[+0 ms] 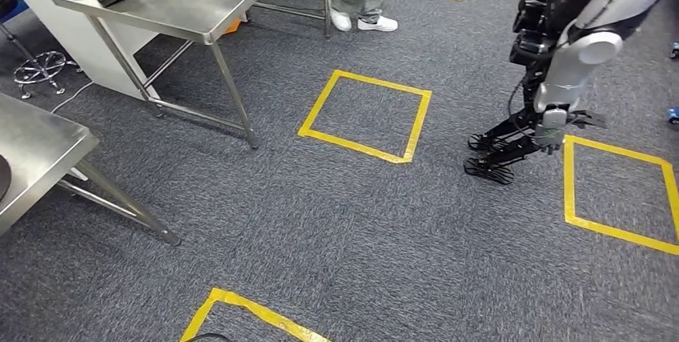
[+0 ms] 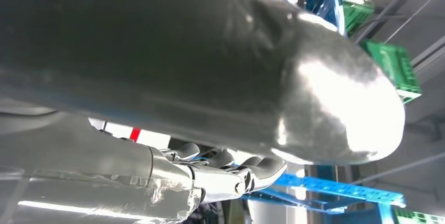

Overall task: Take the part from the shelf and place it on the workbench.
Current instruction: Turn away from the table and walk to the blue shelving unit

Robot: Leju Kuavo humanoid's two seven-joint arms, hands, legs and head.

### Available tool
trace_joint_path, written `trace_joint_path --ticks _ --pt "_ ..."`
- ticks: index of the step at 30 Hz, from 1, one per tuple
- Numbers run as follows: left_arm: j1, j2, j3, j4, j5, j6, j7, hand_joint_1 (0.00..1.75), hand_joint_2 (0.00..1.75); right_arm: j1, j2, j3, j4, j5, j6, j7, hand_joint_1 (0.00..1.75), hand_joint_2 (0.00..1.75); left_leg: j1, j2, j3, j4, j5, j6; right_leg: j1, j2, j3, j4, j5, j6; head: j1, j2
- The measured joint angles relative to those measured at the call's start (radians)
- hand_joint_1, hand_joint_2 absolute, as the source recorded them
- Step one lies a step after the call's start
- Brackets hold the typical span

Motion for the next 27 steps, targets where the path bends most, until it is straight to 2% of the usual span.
trace_joint_path --ticks 1,2,3,4,5,6,7,8,10,11,12,14,15,16,18,19,20,21,22,24,25,26,27 --pt "-0.001 0.0 0.0 0.0 0.0 0.0 0.0 0.0 0.0 0.0 -0.001 0.0 0.0 0.001 0.0 0.002 0.0 0.0 0.002 -0.018 -0.011 0.03 -0.021 -0.005 -0.002 0.008 0.001 -0.002 0.002 -0.006 -0.001 0.0" --pt "-0.001 0.0 0.0 0.0 0.0 0.0 -0.001 0.0 0.0 -0.001 -0.002 0.0 0.0 0.002 0.0 0.003 0.0 0.0 0.003 -0.041 -0.033 0.083 -0.051 -0.008 -0.004 0.016 0.001 -0.004 0.004 -0.011 -0.003 0.0" --pt "-0.001 0.0 0.0 0.0 0.0 0.001 -0.001 0.0 0.0 -0.001 -0.002 0.0 0.0 0.003 0.0 0.004 0.0 0.0 0.003 -0.06 -0.065 0.151 -0.084 -0.009 -0.002 0.024 0.001 -0.004 0.004 -0.014 -0.005 0.0" --pt "-0.001 0.0 0.0 0.0 0.0 0.001 -0.002 0.0 0.0 -0.001 -0.003 0.0 0.0 0.003 0.0 0.005 0.0 0.0 0.003 -0.069 -0.099 0.22 -0.111 -0.009 0.0 0.033 0.0 -0.004 0.004 -0.018 -0.006 0.0" --pt "-0.001 0.0 -0.001 0.0 0.0 0.002 -0.002 0.0 0.0 -0.002 -0.003 0.0 0.0 0.004 0.0 0.006 0.0 0.0 0.001 -0.073 -0.124 0.268 -0.122 -0.006 0.003 0.043 0.001 -0.004 0.004 -0.019 -0.006 0.0" --pt "-0.001 0.0 -0.001 0.0 0.0 0.002 -0.002 0.0 0.0 -0.002 -0.003 0.0 0.0 0.004 0.0 0.007 0.0 0.0 0.0 -0.076 -0.133 0.279 -0.112 -0.002 0.006 0.055 0.002 -0.003 0.003 -0.02 -0.005 0.0" --pt "-0.001 0.001 -0.001 0.0 0.0 0.002 -0.002 0.0 0.0 -0.002 -0.003 0.0 0.0 0.004 0.0 0.008 0.0 0.0 -0.002 -0.082 -0.124 0.249 -0.081 0.005 0.008 0.069 0.004 -0.003 0.003 -0.021 -0.006 0.0" --pt "-0.001 0.001 -0.001 0.0 0.0 0.002 -0.003 0.0 0.0 -0.001 -0.003 0.0 0.0 0.004 0.0 0.008 0.0 0.0 -0.005 -0.096 -0.101 0.188 -0.038 0.014 0.01 0.082 0.007 -0.003 0.003 -0.021 -0.005 0.0" --pt "0.0 0.002 -0.001 0.0 0.001 0.004 -0.006 0.0 0.0 -0.001 -0.003 0.0 0.0 0.0 0.0 0.005 0.0 0.0 -0.005 -0.155 -0.056 0.061 0.027 0.031 0.011 0.107 0.004 -0.001 0.003 -0.018 -0.003 0.0" --pt "0.001 0.003 -0.001 0.0 0.001 0.005 -0.008 0.0 0.0 -0.001 -0.003 0.0 0.001 -0.003 0.0 0.003 0.0 0.0 -0.006 -0.177 -0.045 0.024 0.04 0.034 0.009 0.119 -0.001 0.001 0.004 -0.015 -0.002 0.0" --pt "0.002 0.004 -0.002 0.0 0.001 0.006 -0.008 0.0 0.0 -0.001 -0.003 0.0 0.001 -0.005 0.0 0.001 0.0 0.0 -0.008 -0.188 -0.042 0.008 0.041 0.035 0.005 0.131 -0.006 0.001 0.005 -0.01 -0.002 0.0" --pt "0.001 0.003 -0.003 0.0 0.002 0.006 -0.009 0.0 0.0 0.001 -0.004 0.0 0.001 -0.007 0.0 -0.003 0.0 0.0 -0.009 -0.167 -0.038 -0.006 0.045 0.036 -0.002 0.149 -0.012 0.002 0.007 0.003 -0.004 0.0" --pt "0.0 0.002 -0.004 -0.001 0.002 0.006 -0.009 0.0 0.0 0.002 -0.005 0.0 0.001 -0.008 0.0 -0.004 0.0 0.0 -0.007 -0.154 -0.033 -0.014 0.048 0.039 0.0 0.137 -0.015 0.01 0.001 0.007 -0.002 0.0" --pt "-0.001 0.002 -0.005 -0.001 0.002 0.006 -0.009 0.0 0.0 0.001 -0.006 0.0 0.001 -0.008 0.0 -0.005 0.0 0.0 -0.004 -0.139 -0.028 -0.022 0.051 0.043 0.001 0.113 -0.025 0.034 -0.015 0.012 0.0 0.0" --pt "0.0 0.0 -0.006 -0.002 0.001 0.006 -0.01 0.0 0.0 -0.001 -0.007 0.0 0.001 -0.009 0.0 -0.006 0.0 0.0 -0.001 -0.109 -0.023 -0.03 0.053 0.048 0.001 0.053 -0.074 0.138 -0.073 0.022 0.006 0.0" --pt "0.001 0.0 -0.006 -0.002 0.002 0.006 -0.01 0.0 0.0 -0.001 -0.008 0.001 0.002 -0.01 0.0 -0.005 0.0 0.0 -0.001 -0.094 -0.023 -0.03 0.052 0.048 -0.002 0.038 -0.107 0.203 -0.101 0.028 0.007 0.0" --pt "0.002 0.0 -0.007 -0.002 0.002 0.006 -0.01 0.0 0.0 0.0 -0.008 0.001 0.002 -0.011 0.0 -0.005 0.0 0.0 -0.001 -0.079 -0.023 -0.029 0.05 0.048 -0.006 0.031 -0.132 0.252 -0.116 0.033 0.007 0.0" --pt "0.003 0.0 -0.007 -0.002 0.002 0.006 -0.01 0.0 0.0 0.001 -0.008 0.001 0.002 -0.012 0.0 -0.005 0.0 0.0 0.0 -0.065 -0.022 -0.029 0.048 0.047 -0.009 0.026 -0.141 0.27 -0.113 0.038 0.007 0.0" --pt "0.003 0.0 -0.007 -0.002 0.002 0.006 -0.01 0.0 0.0 0.002 -0.008 0.001 0.002 -0.012 0.0 -0.005 0.0 0.0 0.001 -0.052 -0.02 -0.028 0.046 0.044 -0.012 0.022 -0.13 0.249 -0.092 0.042 0.007 0.0" --pt "0.002 0.0 -0.007 -0.002 0.002 0.006 -0.01 0.0 0.0 0.001 -0.008 0.001 0.002 -0.012 0.0 -0.005 0.0 0.0 0.004 -0.029 -0.014 -0.024 0.037 0.035 -0.015 -0.005 -0.058 0.112 -0.026 0.046 0.007 0.0" --pt "0.002 0.0 -0.007 -0.002 0.002 0.006 -0.01 0.0 0.0 0.002 -0.008 0.001 0.002 -0.012 0.0 -0.005 0.0 0.0 0.003 -0.02 -0.012 -0.02 0.032 0.029 -0.013 -0.018 -0.025 0.049 -0.004 0.042 0.007 0.0" --pt "0.001 0.0 -0.007 -0.003 0.002 0.006 -0.01 0.0 0.0 0.002 -0.008 0.001 0.002 -0.012 0.0 -0.005 0.0 0.0 0.002 -0.014 -0.009 -0.017 0.028 0.023 -0.01 -0.027 -0.005 0.008 0.006 0.036 0.007 0.0" --pt "0.0 0.0 -0.007 -0.003 0.002 0.006 -0.01 0.0 0.0 0.002 -0.008 0.001 0.002 -0.012 0.0 -0.005 0.0 0.0 -0.001 -0.008 -0.007 -0.016 0.025 0.017 -0.007 -0.028 0.0 -0.005 0.005 0.028 0.006 0.0"
